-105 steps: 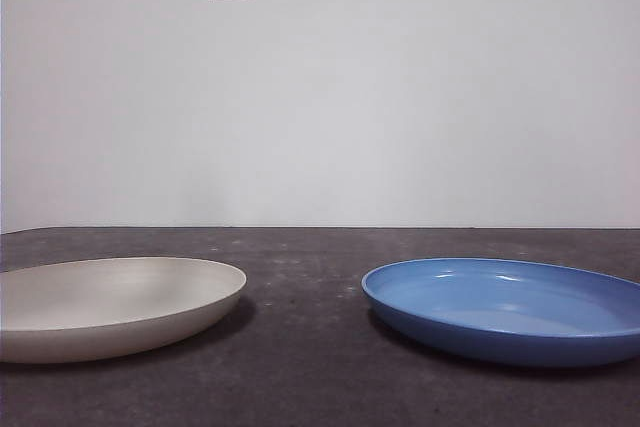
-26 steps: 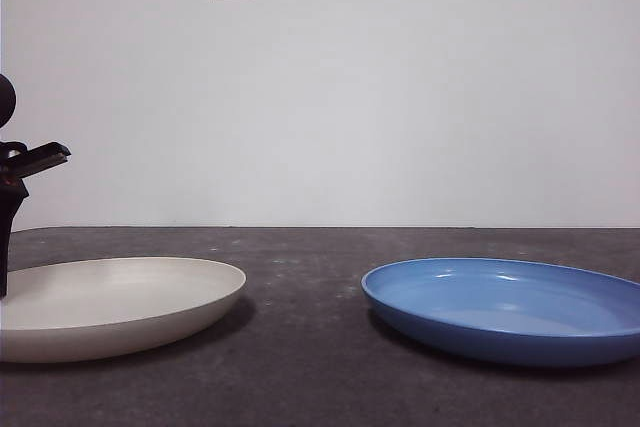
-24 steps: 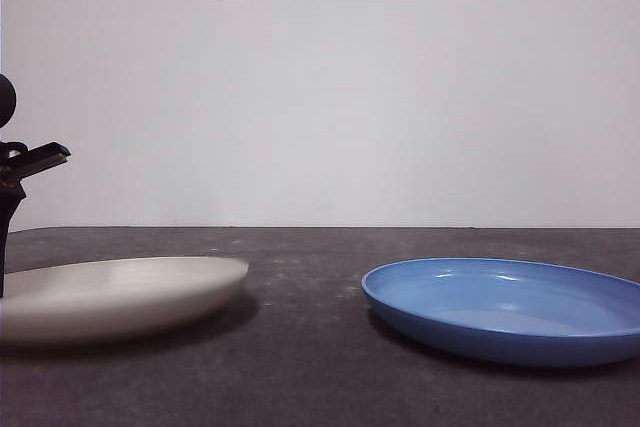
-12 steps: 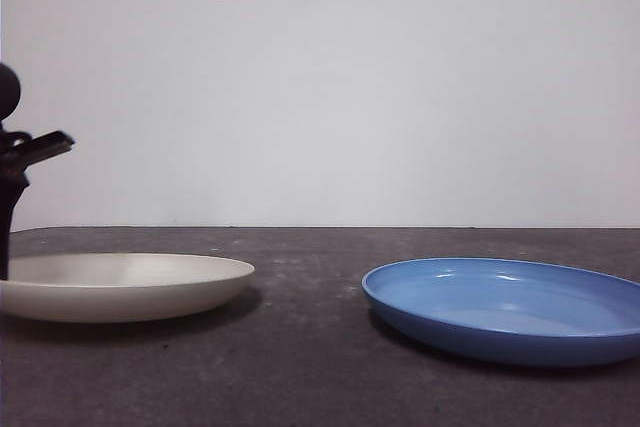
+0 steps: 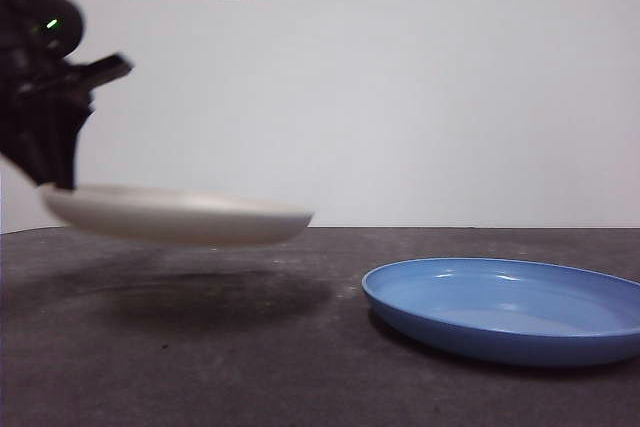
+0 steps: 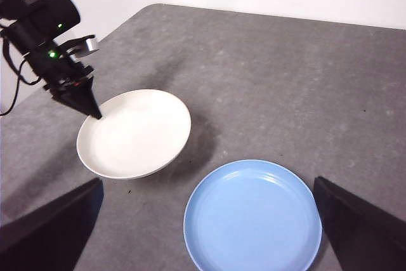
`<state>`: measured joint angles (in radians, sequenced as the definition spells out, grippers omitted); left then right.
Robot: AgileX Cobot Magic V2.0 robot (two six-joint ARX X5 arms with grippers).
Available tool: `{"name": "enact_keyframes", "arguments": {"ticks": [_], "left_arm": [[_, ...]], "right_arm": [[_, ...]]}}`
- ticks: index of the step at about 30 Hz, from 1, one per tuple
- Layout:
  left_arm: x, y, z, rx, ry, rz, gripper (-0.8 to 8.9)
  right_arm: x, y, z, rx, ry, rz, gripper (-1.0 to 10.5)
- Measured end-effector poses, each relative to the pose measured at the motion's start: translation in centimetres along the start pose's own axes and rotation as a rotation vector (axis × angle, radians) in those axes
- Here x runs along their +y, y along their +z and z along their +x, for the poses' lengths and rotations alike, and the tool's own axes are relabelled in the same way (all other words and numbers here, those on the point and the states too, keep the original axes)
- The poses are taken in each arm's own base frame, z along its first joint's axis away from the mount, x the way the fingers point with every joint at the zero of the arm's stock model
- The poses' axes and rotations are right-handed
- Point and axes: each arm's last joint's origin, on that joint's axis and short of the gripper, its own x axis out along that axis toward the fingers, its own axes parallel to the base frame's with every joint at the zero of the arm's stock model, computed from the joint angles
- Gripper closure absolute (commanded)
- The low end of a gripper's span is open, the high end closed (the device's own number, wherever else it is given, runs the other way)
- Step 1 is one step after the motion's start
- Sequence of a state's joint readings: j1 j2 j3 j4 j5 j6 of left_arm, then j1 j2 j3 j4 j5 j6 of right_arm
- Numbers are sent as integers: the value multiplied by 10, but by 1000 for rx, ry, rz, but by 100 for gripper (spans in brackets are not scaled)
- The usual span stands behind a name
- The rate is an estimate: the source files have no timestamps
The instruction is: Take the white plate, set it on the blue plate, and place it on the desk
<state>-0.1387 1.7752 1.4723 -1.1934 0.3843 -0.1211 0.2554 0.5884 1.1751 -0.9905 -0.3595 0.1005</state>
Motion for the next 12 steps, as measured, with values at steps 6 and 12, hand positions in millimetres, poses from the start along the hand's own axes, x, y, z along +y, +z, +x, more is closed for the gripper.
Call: {"name": "enact_keyframes", "arguments": {"ticks": [6,12], "left_arm": [[-55,-2,-3,-18,-20,140,799],[-102,-11,7,-36,-74,238,799]], "right_arm": [[6,5,-14,-8,0,-3,320],[8,4,-21,21,-3,-9,320]]}}
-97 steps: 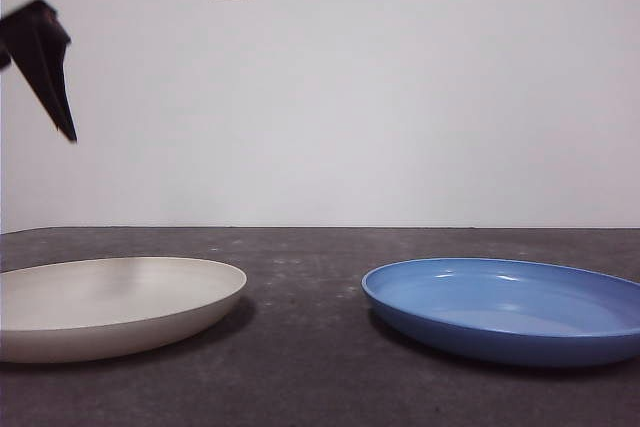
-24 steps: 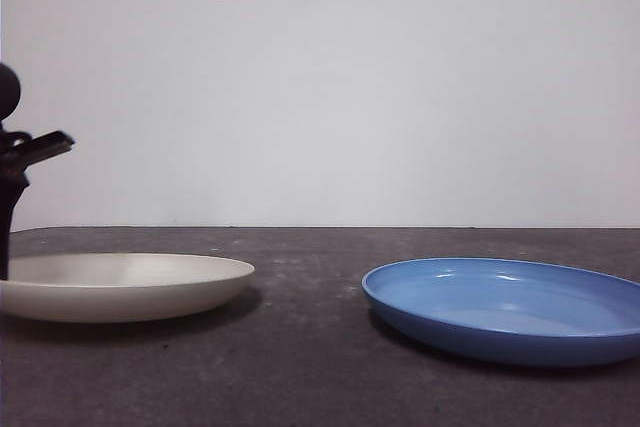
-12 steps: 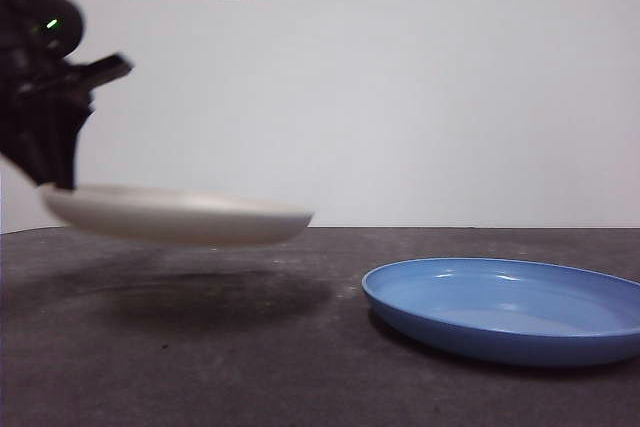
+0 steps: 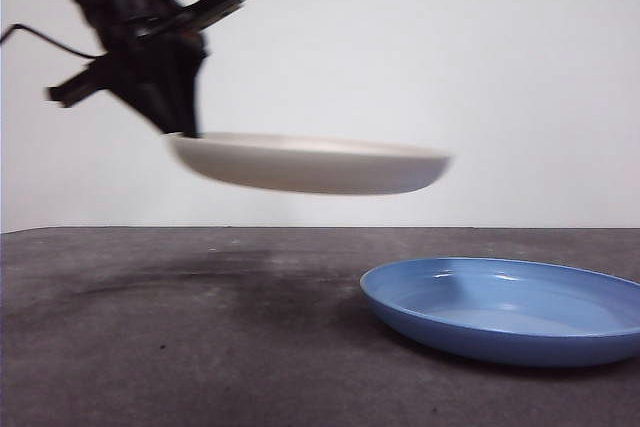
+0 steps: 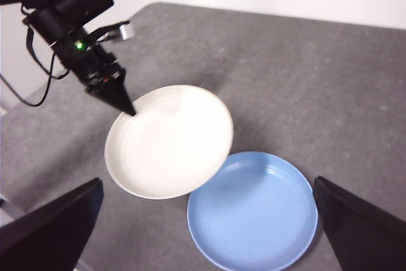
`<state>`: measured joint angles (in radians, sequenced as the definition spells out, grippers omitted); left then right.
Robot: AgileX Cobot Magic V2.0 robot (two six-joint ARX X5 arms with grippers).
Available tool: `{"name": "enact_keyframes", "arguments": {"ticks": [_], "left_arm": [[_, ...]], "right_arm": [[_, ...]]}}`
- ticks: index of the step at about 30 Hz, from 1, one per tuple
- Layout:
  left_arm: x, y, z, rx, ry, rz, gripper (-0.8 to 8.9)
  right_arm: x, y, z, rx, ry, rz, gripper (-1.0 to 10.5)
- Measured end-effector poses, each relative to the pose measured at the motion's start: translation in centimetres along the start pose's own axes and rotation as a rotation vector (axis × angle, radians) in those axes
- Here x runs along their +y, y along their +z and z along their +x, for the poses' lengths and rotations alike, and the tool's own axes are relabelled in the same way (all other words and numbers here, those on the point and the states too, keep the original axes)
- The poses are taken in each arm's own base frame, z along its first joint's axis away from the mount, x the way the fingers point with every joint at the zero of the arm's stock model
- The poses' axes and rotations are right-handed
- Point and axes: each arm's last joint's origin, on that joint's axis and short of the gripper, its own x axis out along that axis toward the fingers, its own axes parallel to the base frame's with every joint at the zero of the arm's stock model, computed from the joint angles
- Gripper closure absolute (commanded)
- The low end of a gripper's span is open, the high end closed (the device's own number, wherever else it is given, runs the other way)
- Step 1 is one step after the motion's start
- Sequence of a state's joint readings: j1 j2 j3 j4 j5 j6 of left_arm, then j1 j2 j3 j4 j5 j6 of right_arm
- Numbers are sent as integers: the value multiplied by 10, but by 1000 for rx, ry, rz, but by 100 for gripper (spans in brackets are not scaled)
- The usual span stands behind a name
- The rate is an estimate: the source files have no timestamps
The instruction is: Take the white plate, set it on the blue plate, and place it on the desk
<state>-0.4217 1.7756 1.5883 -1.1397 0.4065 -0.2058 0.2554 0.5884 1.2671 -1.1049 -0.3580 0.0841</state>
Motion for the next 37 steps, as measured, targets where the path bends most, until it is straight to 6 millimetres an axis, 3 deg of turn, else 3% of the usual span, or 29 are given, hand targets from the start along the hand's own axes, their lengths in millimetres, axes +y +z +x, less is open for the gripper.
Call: {"name": "enact_keyframes", "arguments": {"ticks": [7,13,22,28,37], "left_arm": [[-35,6,35,36,-97,31,799],[-47,20,74,107,-106,17,799],[-67,51,110,140,-130,29,799],[-69,54,125,178,-120,26,799],[-71,51,126,185,-93,29,799]], "right_arm": [[3,-1,-9,24,-22,0,320],[6,1,-16,11,-20,-5,320],[6,-2,-19,16,-20,-3,320],[6,-3,-19,25,-21,1,320],[6,-3,-19,29,-21,1,320]]}}
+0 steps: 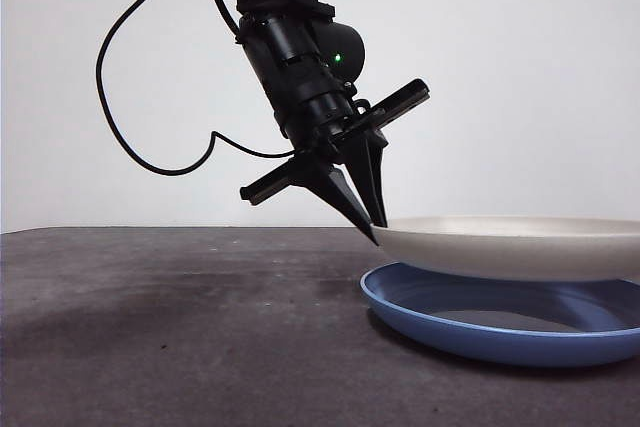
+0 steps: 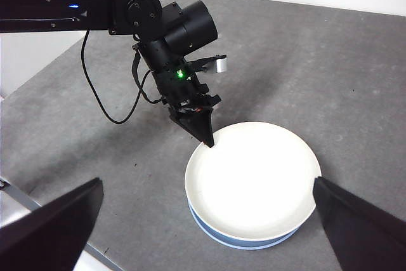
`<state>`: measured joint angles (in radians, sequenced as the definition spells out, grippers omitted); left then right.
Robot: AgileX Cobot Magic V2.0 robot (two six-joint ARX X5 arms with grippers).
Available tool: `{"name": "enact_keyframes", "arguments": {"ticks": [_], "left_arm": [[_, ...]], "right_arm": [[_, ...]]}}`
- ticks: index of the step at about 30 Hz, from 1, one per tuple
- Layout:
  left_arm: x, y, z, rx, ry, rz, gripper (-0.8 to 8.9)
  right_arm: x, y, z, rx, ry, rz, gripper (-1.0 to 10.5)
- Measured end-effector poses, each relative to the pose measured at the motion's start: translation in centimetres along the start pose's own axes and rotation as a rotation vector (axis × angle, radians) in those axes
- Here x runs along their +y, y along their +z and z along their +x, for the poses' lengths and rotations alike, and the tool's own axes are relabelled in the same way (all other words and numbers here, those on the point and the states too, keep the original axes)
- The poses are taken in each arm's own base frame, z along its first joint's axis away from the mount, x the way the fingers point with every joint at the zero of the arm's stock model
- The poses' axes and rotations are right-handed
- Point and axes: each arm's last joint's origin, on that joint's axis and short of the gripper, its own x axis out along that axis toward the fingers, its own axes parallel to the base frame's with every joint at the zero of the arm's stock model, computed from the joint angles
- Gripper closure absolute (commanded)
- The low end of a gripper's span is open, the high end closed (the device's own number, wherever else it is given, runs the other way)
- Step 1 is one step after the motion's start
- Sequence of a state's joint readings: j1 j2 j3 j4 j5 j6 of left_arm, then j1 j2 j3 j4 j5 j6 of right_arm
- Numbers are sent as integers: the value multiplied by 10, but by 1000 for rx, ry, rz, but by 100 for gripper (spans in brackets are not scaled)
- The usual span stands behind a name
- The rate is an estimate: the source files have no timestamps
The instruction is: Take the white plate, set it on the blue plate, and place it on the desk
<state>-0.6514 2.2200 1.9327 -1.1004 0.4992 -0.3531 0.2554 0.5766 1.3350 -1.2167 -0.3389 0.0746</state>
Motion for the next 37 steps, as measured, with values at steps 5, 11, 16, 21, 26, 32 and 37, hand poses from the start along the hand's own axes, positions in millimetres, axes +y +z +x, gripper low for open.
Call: {"name": "enact_keyframes", "arguments": {"ticks": [5,11,16,21,26,32,37], "left_arm": [[0,-3,1,3,66,1,799],[0,-3,1,3,67,10,797],[-3,-3,3,2,65,28,780],[-6,-4,4,0,62,40,677],[-7,-3,4,-4,61,43,435],[-8,-3,3,-11,58,53,418],[-11,-1,-1,-24,54,80,303]], "right_arm": [[0,0,0,0,0,0,320],[0,0,0,0,0,0,320],[0,0,0,0,0,0,320],[0,0,0,0,0,0,320],[0,0,0,0,0,0,320],[0,0,0,0,0,0,320],[0,0,0,0,0,0,320]]}}
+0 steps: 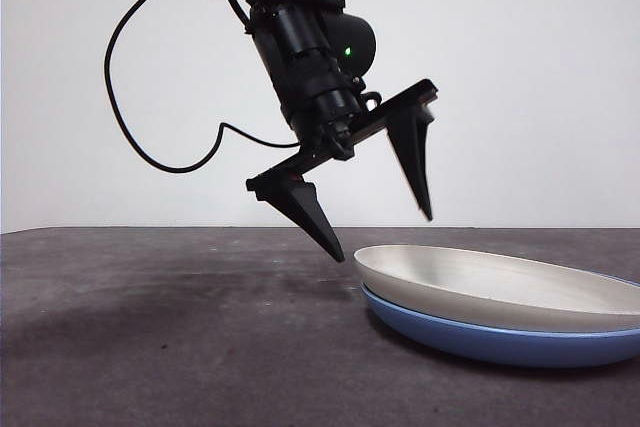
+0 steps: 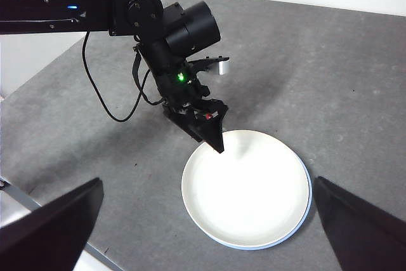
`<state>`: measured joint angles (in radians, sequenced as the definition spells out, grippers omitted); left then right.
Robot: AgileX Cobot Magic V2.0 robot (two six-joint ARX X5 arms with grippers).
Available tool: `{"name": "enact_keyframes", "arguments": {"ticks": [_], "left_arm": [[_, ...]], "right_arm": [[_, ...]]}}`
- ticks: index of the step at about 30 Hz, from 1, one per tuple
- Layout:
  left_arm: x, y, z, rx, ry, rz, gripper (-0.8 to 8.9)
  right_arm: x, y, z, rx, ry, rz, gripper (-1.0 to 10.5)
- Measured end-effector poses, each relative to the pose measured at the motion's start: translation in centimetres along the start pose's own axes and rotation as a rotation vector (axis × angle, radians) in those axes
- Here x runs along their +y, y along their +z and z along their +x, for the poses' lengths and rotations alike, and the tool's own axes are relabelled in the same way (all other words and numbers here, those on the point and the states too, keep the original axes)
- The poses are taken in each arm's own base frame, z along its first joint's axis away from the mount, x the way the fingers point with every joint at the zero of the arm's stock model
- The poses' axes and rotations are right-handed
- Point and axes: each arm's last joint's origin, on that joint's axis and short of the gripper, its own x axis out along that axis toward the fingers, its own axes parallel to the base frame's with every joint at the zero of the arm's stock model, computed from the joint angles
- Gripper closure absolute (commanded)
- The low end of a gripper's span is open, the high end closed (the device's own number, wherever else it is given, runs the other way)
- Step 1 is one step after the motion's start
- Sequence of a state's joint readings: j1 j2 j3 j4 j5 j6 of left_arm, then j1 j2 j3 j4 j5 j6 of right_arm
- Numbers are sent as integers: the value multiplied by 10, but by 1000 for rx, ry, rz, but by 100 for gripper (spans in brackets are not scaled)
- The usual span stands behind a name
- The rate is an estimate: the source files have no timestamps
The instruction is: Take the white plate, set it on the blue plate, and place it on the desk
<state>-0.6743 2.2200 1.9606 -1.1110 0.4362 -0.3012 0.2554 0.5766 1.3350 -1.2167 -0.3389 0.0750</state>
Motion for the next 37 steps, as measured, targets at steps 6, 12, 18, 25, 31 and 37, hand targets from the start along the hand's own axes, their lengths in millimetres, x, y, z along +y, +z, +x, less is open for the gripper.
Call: {"name": "enact_keyframes", "arguments": {"ticks": [6,12,18,25,31,37], "left_arm": [[-10,4,-22,-34,38,43,303],[-21,1,-62,-49,129,94,302],[-33,-9,-94,-99,136,150,230],[-69,-58,-170,-274,93,277,183],[-95,-129,-240,-449,35,412,184],[-92,-206,-283,-566,33,493,184]], "right_arm": [[0,0,0,2,0,1,320],[0,-1,0,7,-1,2,320],[0,-1,0,7,-1,2,320],[0,-1,0,7,-1,2,320],[0,-1,0,8,-1,3,320],[0,-2,0,15,-6,16,320]]}}
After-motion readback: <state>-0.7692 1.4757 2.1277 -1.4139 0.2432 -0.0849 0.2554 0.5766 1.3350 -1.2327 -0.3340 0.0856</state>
